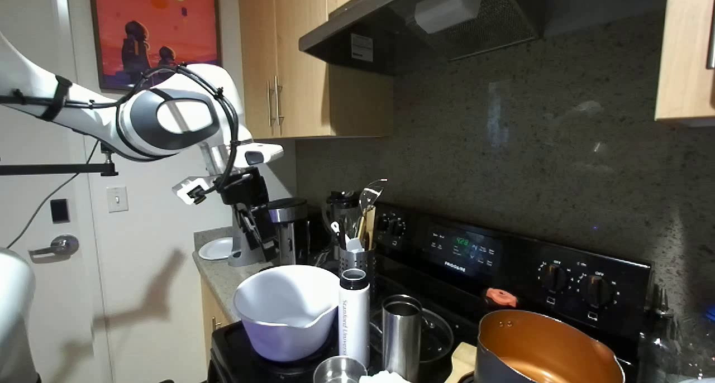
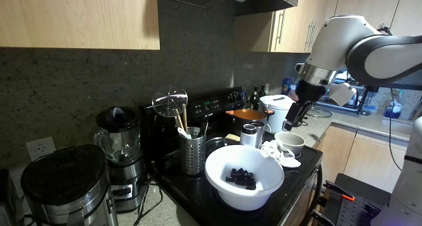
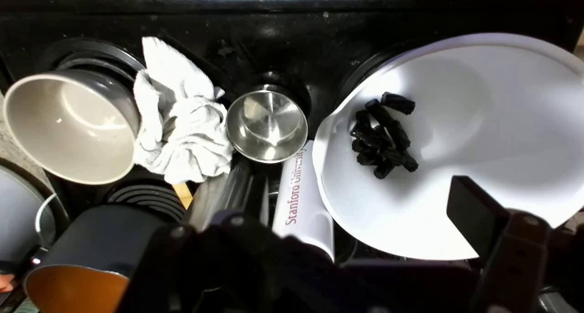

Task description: Move white flask to the back of the stove

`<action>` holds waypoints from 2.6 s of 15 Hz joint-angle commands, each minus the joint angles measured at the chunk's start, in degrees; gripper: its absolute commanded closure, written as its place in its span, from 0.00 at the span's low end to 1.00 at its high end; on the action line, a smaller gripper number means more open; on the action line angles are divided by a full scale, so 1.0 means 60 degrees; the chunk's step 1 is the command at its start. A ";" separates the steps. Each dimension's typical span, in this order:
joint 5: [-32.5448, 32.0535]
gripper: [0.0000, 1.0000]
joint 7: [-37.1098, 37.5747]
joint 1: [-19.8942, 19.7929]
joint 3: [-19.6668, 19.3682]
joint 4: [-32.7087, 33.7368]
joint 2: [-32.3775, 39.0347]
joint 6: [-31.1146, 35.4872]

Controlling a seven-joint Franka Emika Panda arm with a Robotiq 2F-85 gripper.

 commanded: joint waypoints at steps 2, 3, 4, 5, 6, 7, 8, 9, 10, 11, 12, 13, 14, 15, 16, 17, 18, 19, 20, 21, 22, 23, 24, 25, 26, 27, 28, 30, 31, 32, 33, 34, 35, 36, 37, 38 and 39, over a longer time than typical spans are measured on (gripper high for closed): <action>-0.0461 0.00 -0.0141 -0.0289 0.0017 0.0771 0.1762 0.1284; -0.0655 0.00 -0.0372 -0.0444 -0.0232 0.0614 0.1758 0.1536; -0.0809 0.00 -0.0348 -0.0548 -0.0258 0.0733 0.2089 0.1767; -0.1022 0.00 -0.0333 -0.0721 -0.0304 0.0850 0.2472 0.2051; -0.1189 0.00 -0.0349 -0.0883 -0.0348 0.1011 0.2845 0.2228; -0.1400 0.00 -0.0277 -0.1059 -0.0373 0.1152 0.3158 0.2370; -0.1561 0.00 -0.0235 -0.1197 -0.0414 0.1353 0.3530 0.2455; -0.1704 0.00 -0.0200 -0.1289 -0.0458 0.1542 0.3823 0.2462; -0.1772 0.00 -0.0215 -0.1322 -0.0521 0.1730 0.4065 0.2468; -0.1813 0.00 -0.0265 -0.1296 -0.0581 0.1891 0.4277 0.2459; -0.1849 0.00 -0.0274 -0.1262 -0.0617 0.2046 0.4465 0.2462; -0.1768 0.00 -0.0389 -0.1136 -0.0691 0.2216 0.4663 0.2448; -0.1704 0.00 -0.0461 -0.1048 -0.0726 0.2368 0.4852 0.2461; -0.1623 0.00 -0.0566 -0.0946 -0.0745 0.2542 0.5027 0.2407; -0.1542 0.00 -0.0672 -0.0840 -0.0745 0.2717 0.5220 0.2387; -0.1391 0.00 -0.0701 -0.0683 -0.0730 0.2892 0.5419 0.2409; -0.1336 0.00 -0.0695 -0.0577 -0.0704 0.3010 0.5589 0.2455; -0.1280 0.00 -0.0695 -0.0459 -0.0679 0.3149 0.5780 0.2490; -0.1319 0.00 -0.0574 -0.0372 -0.0619 0.3257 0.5996 0.2642; -0.1476 0.00 -0.0374 -0.0337 -0.0554 0.3372 0.6182 0.2751; -0.1497 0.00 -0.0344 -0.0258 -0.0546 0.3516 0.6430 0.2881; -0.1589 0.00 -0.0246 -0.0228 -0.0533 0.3642 0.6649 0.3033; -0.1656 0.00 -0.0179 -0.0203 -0.0533 0.3784 0.6874 0.3149; -0.1725 0.00 -0.0098 -0.0185 -0.0550 0.3918 0.7084 0.3223; -0.1822 0.00 -0.0023 -0.0172 -0.0571 0.4044 0.7274 0.3293; -0.1889 0.00 0.0007 -0.0158 -0.0599 0.4157 0.7406 0.3272; -0.2018 0.00 0.0092 -0.0156 -0.0622 0.4272 0.7527 0.3244; -0.2225 0.00 0.0220 -0.0124 -0.0677 0.4452 0.7642 0.3136; -0.2379 0.00 0.0353 -0.0116 -0.0708 0.4520 0.7691 0.3133; -0.2465 0.00 0.0393 -0.0102 -0.0733 0.4572 0.7705 0.3093; -0.2549 0.00 0.0467 -0.0106 -0.0768 0.4602 0.7743 0.3094; -0.2696 0.00 0.0553 -0.0112 -0.0795 0.4620 0.7738 0.3039; -0.2858 0.00 0.0673 -0.0125 -0.0829 0.4618 0.7726 0.3007; -0.3007 0.00 0.0774 -0.0135 -0.0863 0.4583 0.7659 0.2984; -0.3162 0.00 0.0847 -0.0150 -0.0903 0.4548 0.7598 0.2904; -0.3195 0.00 0.0850 -0.0151 -0.0936 0.4494 0.7530 0.2857; -0.3307 0.00 0.0937 -0.0161 -0.0966 0.4450 0.7488 0.2846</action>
